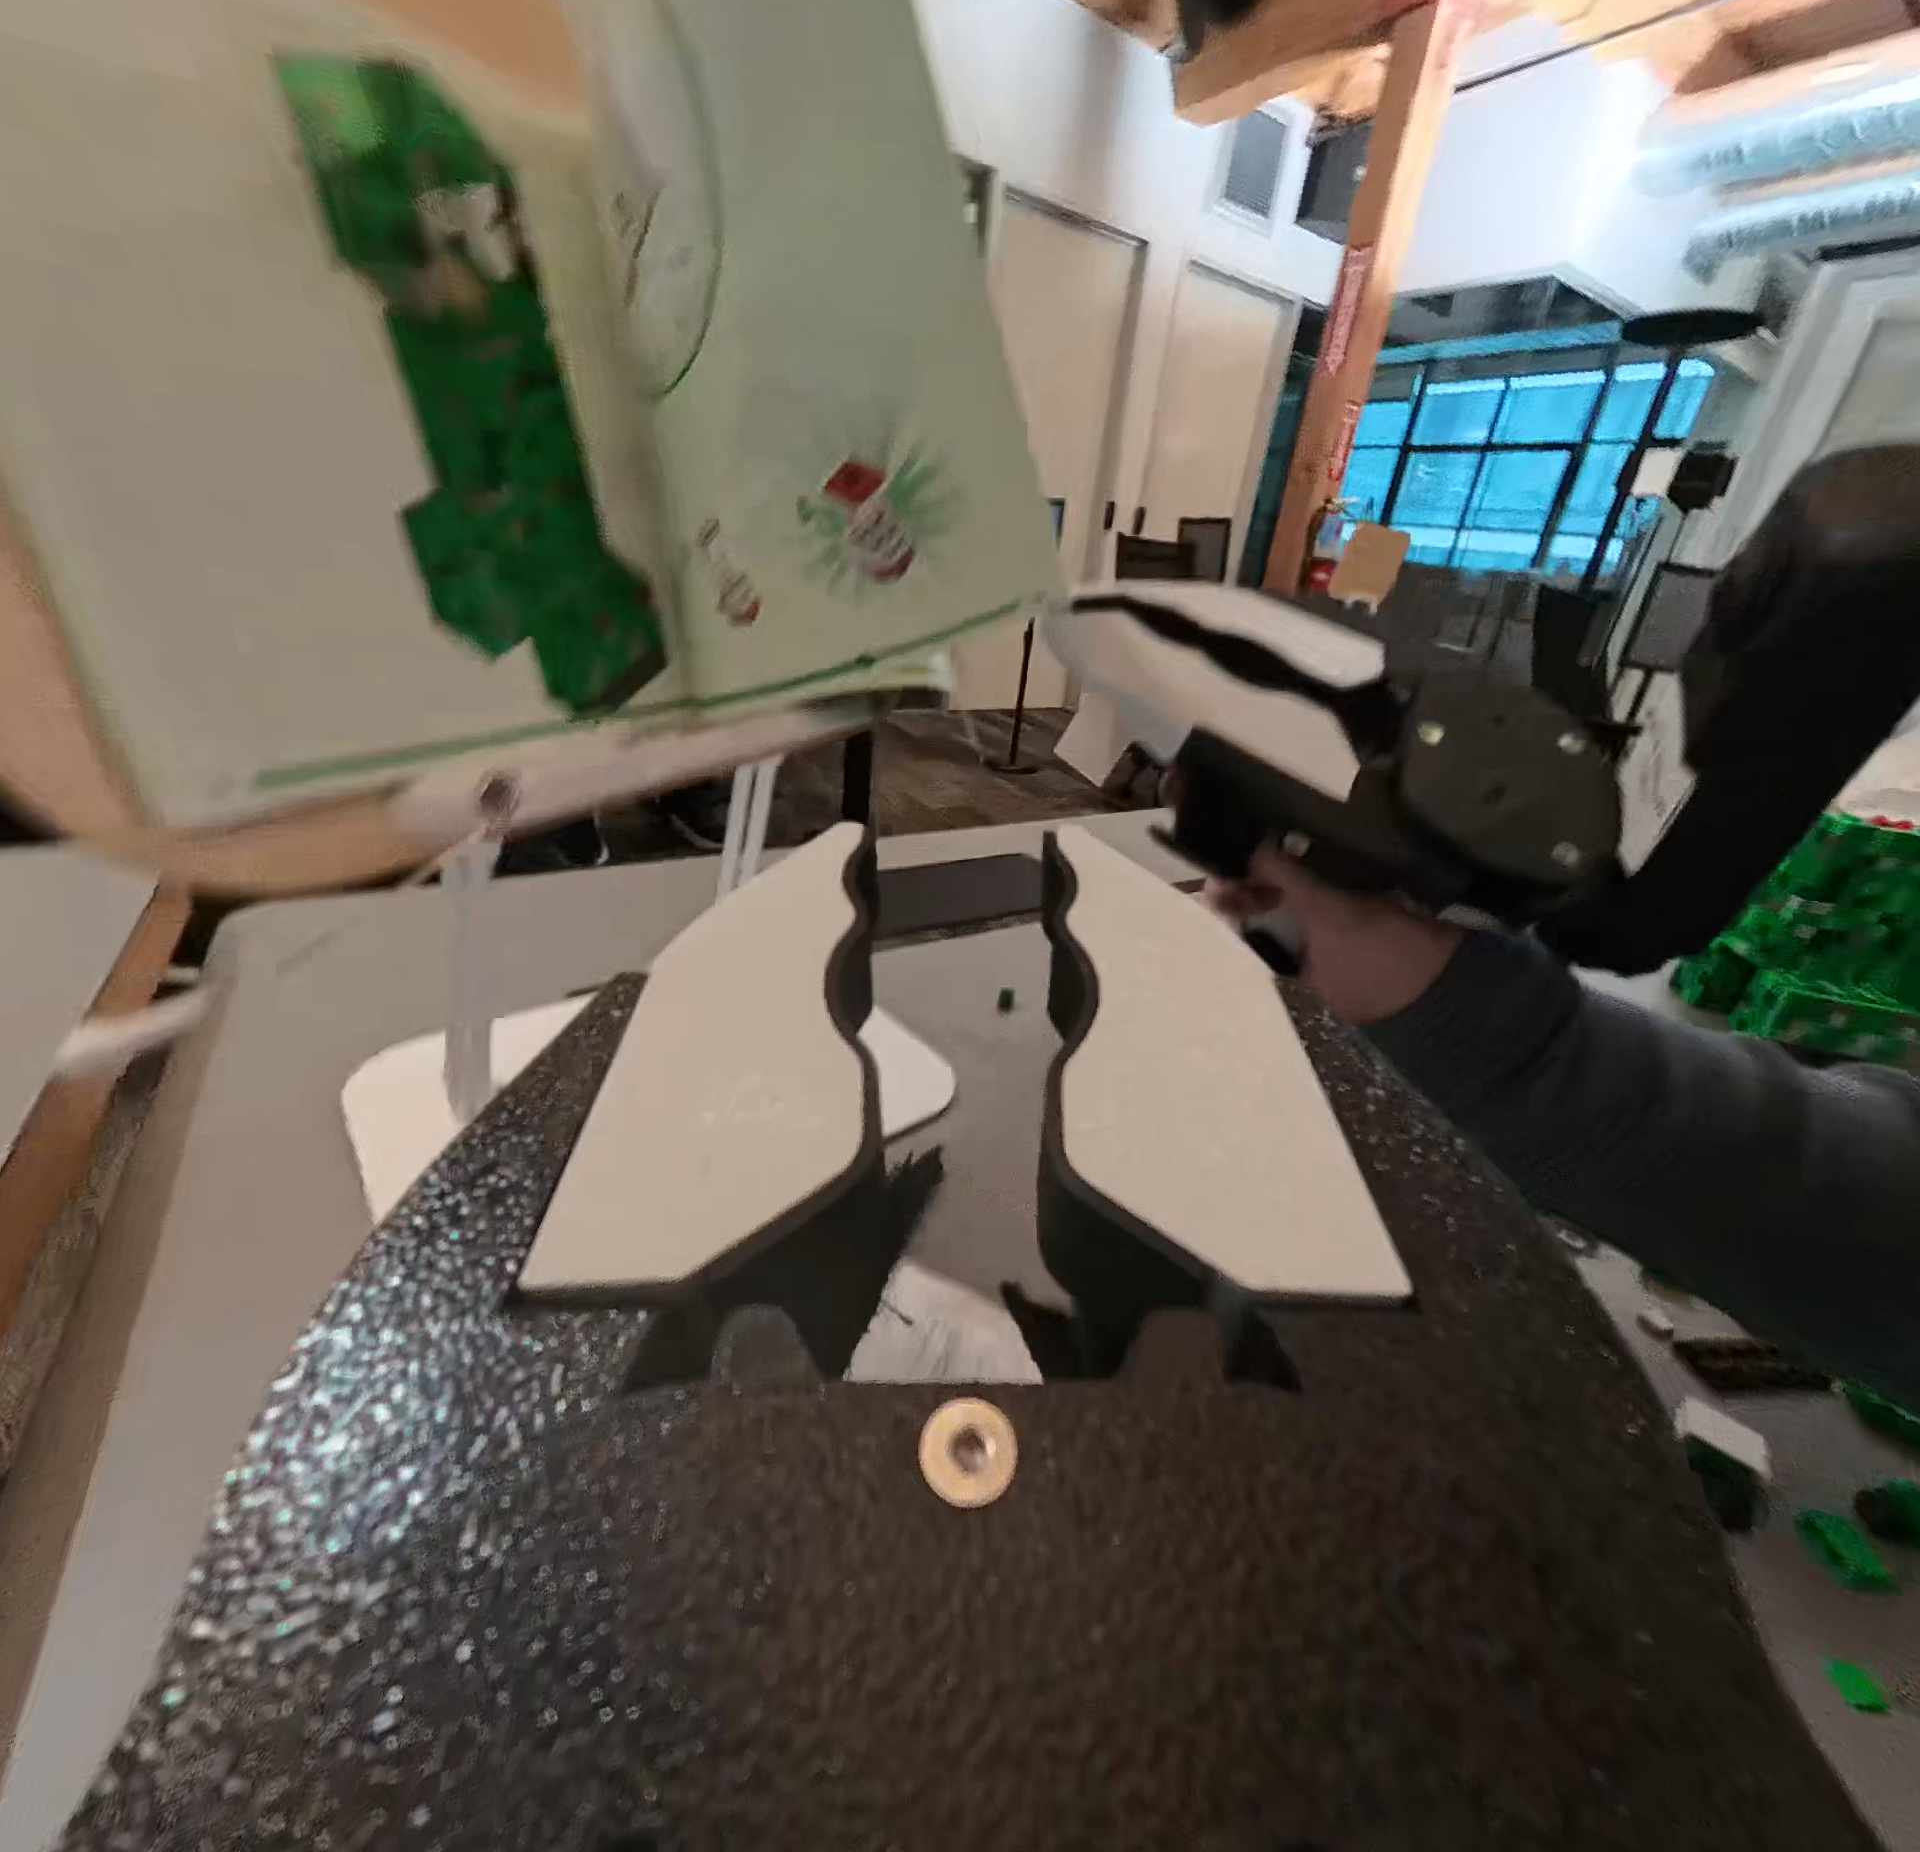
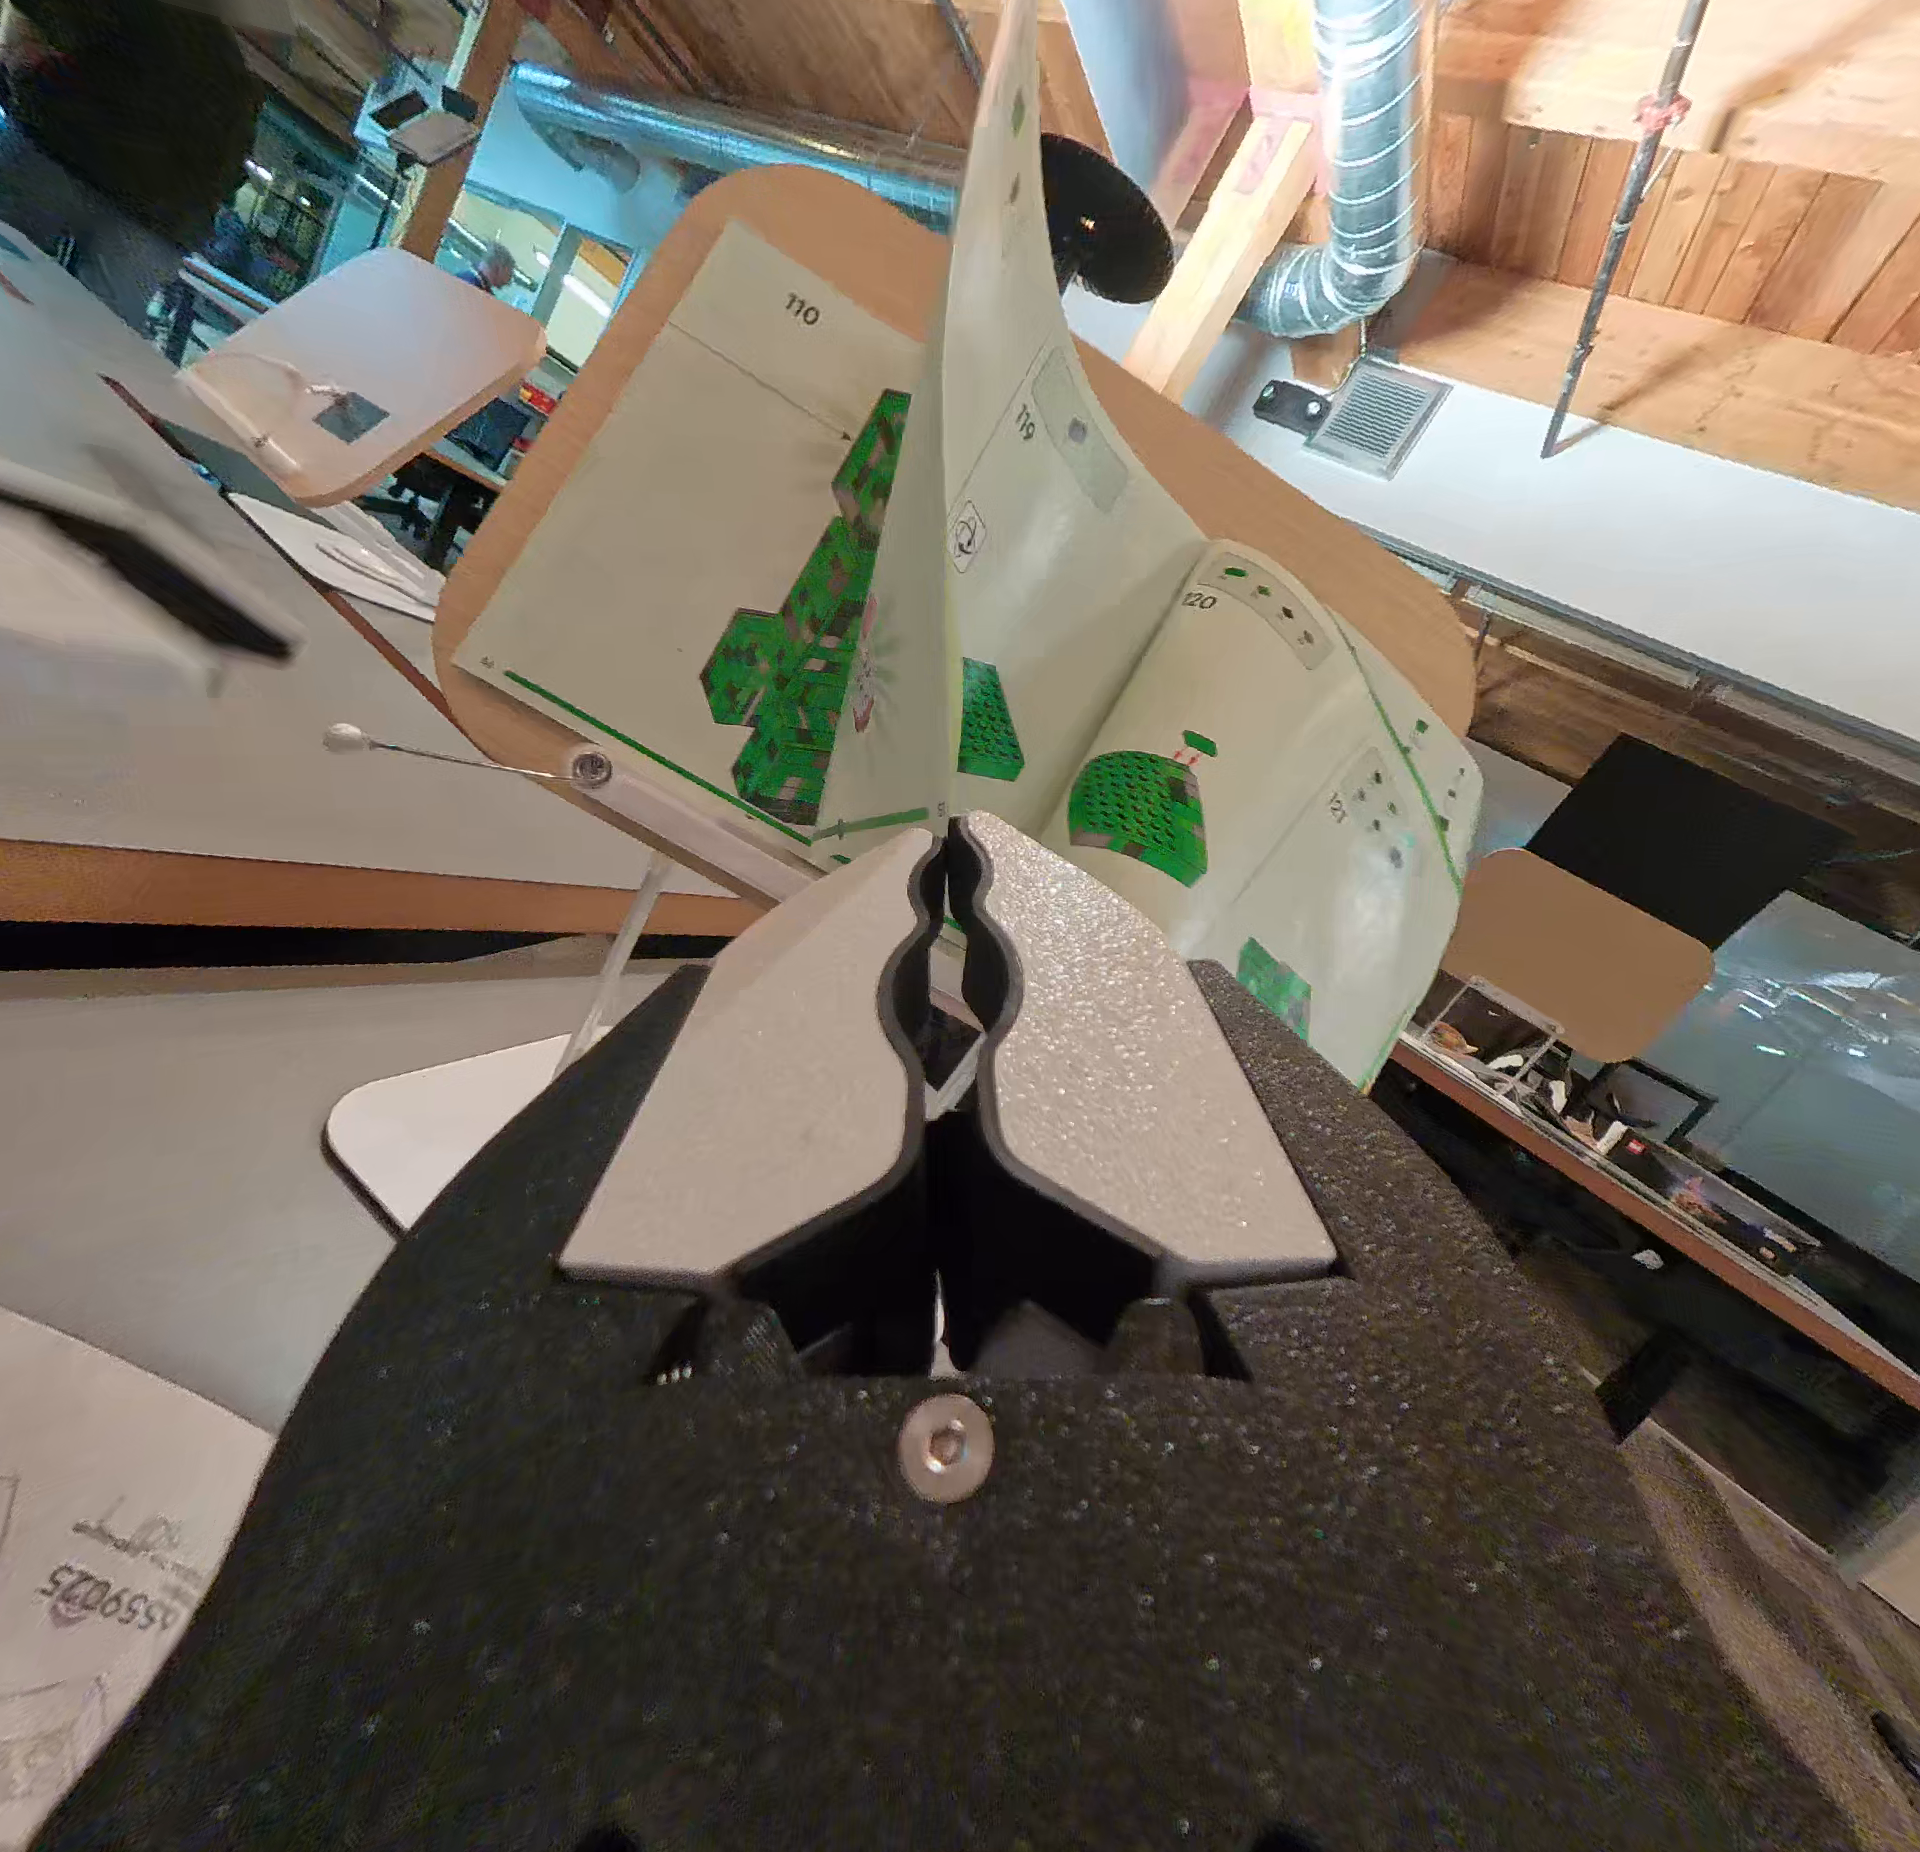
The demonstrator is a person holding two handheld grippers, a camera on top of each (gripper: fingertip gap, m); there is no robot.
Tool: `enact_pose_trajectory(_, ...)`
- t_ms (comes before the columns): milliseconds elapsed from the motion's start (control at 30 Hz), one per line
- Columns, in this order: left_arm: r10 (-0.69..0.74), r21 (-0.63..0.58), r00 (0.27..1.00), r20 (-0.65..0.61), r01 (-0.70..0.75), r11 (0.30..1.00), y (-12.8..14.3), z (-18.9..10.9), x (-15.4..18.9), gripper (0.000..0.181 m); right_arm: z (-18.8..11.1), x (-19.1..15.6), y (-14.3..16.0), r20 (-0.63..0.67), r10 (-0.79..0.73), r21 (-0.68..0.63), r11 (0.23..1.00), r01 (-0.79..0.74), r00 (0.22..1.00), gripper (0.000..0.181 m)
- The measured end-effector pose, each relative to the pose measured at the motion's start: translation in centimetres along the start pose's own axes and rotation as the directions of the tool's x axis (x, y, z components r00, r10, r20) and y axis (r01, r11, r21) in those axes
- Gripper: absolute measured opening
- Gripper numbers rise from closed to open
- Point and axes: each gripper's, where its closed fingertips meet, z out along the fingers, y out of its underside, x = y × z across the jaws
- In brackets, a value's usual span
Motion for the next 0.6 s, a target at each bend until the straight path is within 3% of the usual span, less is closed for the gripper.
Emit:
enact_pose_trajectory(67,0.049,-0.013,0.999,-0.013,-0.049,0.999,-2.1,1.6,1.3,0.027,-0.6,0.3,0.0,0.009,0.004,0.013,1.000,-0.004,1.000,0.000)
enact_pose_trajectory(133,0.089,-0.035,0.996,-0.007,-0.089,0.995,-3.7,3.2,2.1,0.005,-1.0,0.4,0.1,0.012,0.009,0.012,1.000,-0.009,1.000,0.000)
enact_pose_trajectory(200,0.146,-0.082,0.989,0.016,-0.144,0.986,-4.3,4.6,2.3,0.000,-1.4,0.3,0.1,0.026,0.025,0.021,0.999,-0.025,0.999,0.000)
enact_pose_trajectory(333,0.178,-0.188,0.984,0.019,-0.172,0.967,-3.4,6.9,2.7,0.006,-1.8,-0.1,-0.2,0.080,0.064,0.042,0.997,-0.068,0.995,0.000)
enact_pose_trajectory(500,0.070,-0.147,0.997,-0.014,-0.071,0.986,-3.3,7.1,3.2,0.014,-2.1,-1.1,-1.0,0.160,0.023,0.082,0.996,-0.037,0.987,0.000)
enact_pose_trajectory(600,0.112,-0.152,0.994,-0.007,-0.112,0.982,-3.2,6.4,2.5,0.000,-2.4,-2.1,-1.5,0.239,0.021,0.110,0.993,-0.049,0.971,0.000)
